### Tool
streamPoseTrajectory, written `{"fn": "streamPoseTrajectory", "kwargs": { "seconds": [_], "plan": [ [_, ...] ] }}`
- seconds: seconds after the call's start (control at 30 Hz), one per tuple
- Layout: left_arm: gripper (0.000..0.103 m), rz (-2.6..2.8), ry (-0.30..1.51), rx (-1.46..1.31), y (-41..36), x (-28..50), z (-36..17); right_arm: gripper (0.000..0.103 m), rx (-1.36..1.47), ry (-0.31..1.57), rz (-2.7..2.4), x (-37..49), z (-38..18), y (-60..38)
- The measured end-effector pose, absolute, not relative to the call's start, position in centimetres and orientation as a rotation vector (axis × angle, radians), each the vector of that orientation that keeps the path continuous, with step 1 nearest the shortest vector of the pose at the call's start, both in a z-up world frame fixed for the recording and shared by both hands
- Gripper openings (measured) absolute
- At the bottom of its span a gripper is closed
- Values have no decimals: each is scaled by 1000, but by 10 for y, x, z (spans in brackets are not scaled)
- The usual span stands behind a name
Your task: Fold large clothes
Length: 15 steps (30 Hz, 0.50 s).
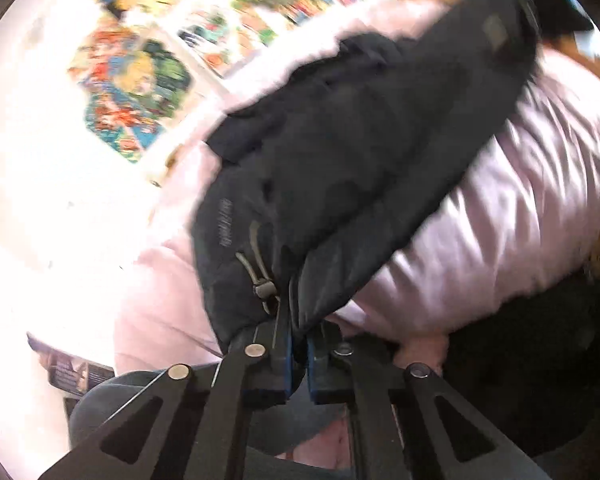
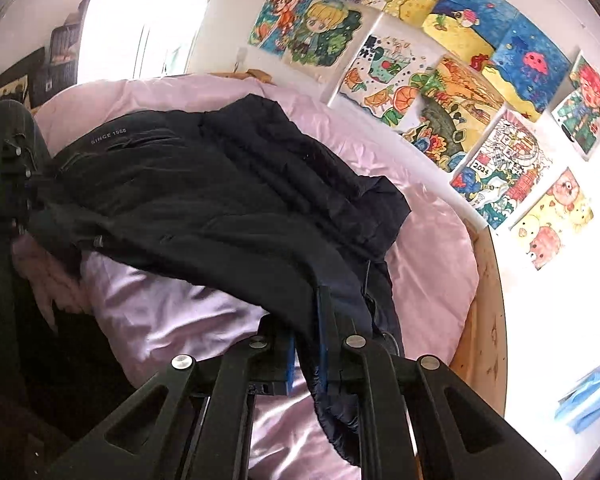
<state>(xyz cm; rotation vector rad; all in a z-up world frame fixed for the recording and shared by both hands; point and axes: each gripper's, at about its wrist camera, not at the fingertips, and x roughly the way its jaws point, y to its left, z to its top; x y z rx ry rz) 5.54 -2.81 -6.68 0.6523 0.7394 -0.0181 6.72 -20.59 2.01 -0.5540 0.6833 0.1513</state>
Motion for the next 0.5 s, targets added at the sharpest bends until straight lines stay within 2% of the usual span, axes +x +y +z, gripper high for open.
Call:
{"fn": "streamPoseTrajectory", "kwargs": {
  "seconds": [0.1, 0.23, 0.5],
  "plan": [
    [5, -31, 609, 655, -18, 36, -39, 5, -578, 704, 178, 53, 2, -206],
    [5, -70, 590, 616, -5, 29, -23, 5, -601, 703, 206, 22, 3, -200],
    [5, -77, 513, 498, 4, 73, 33, 5, -527, 609, 195, 80, 70, -220]
  ]
}}
